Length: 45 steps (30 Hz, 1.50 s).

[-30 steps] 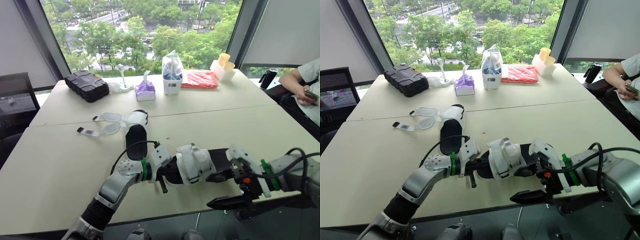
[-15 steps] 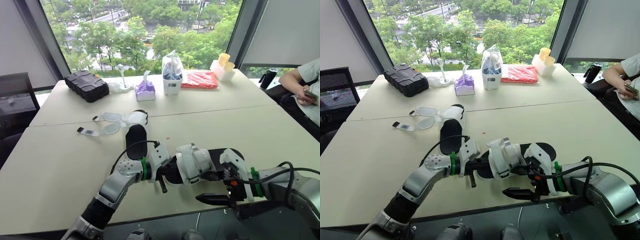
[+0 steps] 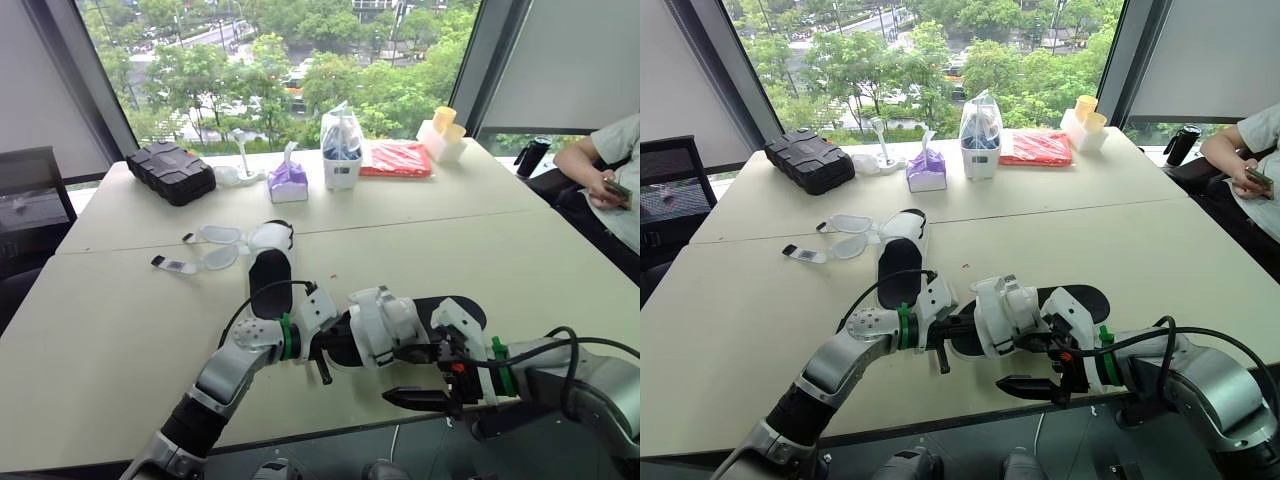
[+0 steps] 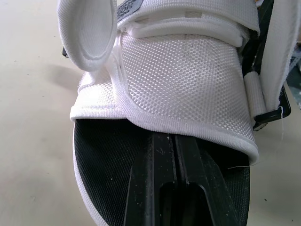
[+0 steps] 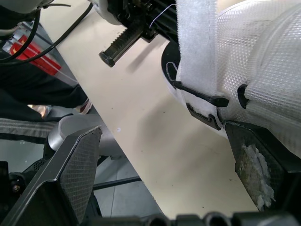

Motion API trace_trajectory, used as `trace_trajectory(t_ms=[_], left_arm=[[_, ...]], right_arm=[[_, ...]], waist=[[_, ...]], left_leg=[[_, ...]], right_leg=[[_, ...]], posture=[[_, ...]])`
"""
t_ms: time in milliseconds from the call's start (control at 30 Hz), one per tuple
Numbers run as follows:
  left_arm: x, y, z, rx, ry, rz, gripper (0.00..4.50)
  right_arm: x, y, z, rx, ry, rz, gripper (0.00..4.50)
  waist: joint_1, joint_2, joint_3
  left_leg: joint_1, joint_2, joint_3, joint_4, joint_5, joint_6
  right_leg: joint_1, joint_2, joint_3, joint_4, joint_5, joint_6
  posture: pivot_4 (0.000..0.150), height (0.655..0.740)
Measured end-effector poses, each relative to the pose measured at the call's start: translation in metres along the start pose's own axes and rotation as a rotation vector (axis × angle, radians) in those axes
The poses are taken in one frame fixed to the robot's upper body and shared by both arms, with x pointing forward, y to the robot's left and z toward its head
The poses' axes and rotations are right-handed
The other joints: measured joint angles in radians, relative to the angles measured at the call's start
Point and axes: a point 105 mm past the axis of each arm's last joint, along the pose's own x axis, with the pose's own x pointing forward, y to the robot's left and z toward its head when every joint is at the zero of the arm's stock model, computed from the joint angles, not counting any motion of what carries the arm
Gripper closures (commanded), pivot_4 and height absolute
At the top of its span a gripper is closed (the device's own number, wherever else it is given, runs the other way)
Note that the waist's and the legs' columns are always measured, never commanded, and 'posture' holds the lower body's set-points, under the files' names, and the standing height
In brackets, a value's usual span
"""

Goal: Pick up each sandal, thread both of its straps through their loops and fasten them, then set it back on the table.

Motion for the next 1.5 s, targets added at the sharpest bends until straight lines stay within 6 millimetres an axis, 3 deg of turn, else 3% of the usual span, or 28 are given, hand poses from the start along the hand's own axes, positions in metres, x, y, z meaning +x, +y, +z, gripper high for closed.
trace_trajectory(t_ms=[300,633,767,967,1000,1367,1433,1500], left_arm=[[0.002,-0.001,0.001,-0.002,-0.006,0.0,4.5],[0.002,-0.001,0.002,-0.002,-0.007,0.002,4.5],[0.002,-0.001,0.002,-0.003,-0.006,0.003,4.5],[0.001,-0.001,0.001,-0.003,-0.006,0.002,4.5],[0.001,-0.001,0.001,-0.004,-0.005,0.002,4.5],[0.002,-0.001,0.001,-0.004,-0.006,0.003,4.5],[0.002,-0.001,0.001,-0.004,-0.006,0.003,4.5],[0.002,-0.001,0.001,-0.004,-0.006,0.003,4.5]], right_arm=[[0.0,0.01,-0.002,-0.057,0.022,0.102,0.04],[0.001,-0.006,-0.008,0.017,0.039,0.074,0.04],[0.003,-0.009,-0.009,0.034,0.037,0.066,1.21],[0.005,-0.016,-0.008,0.057,0.029,0.042,4.35],[0.005,-0.016,-0.007,0.057,0.029,0.04,4.47],[0.005,-0.015,-0.008,0.069,0.038,0.044,4.47],[0.005,-0.015,-0.008,0.068,0.038,0.044,3.95],[0.006,-0.013,-0.008,0.066,0.041,0.05,3.14]], waist=[[0.003,0.0,0.0],[0.003,0.0,0.0],[0.003,0.0,0.0],[0.003,0.0,0.0],[0.003,0.0,0.0],[0.003,0.0,0.0],[0.003,0.0,0.0],[0.003,0.0,0.0]], left_leg=[[-0.001,0.0,0.0,0.0,0.0,0.0],[-0.001,0.0,-0.001,0.0,0.0,0.001],[-0.002,0.0,-0.001,0.0,0.001,0.002],[-0.002,0.0,-0.001,0.0,0.001,0.002],[-0.002,0.0,-0.001,0.0,0.001,0.002],[-0.002,0.0,-0.001,0.0,0.001,0.002],[-0.002,0.0,-0.001,0.0,0.001,0.002],[-0.002,0.0,-0.001,0.0,0.001,0.002]], right_leg=[[0.0,0.0,-0.001,0.0,0.0,0.0],[0.0,0.0,-0.001,0.0,0.001,-0.002],[-0.001,0.0,-0.001,0.0,0.002,-0.002],[-0.001,0.0,-0.001,0.0,0.002,-0.003],[-0.001,0.0,-0.001,0.0,0.002,-0.003],[-0.001,0.0,-0.002,0.0,0.002,-0.003],[-0.001,0.0,-0.002,0.0,0.002,-0.002],[-0.001,0.0,-0.002,0.0,0.002,-0.002]], posture=[[0.15,0.74],[0.15,0.74],[0.15,0.74],[0.15,0.74],[0.15,0.74],[0.15,0.74],[0.15,0.74],[0.15,0.74]])
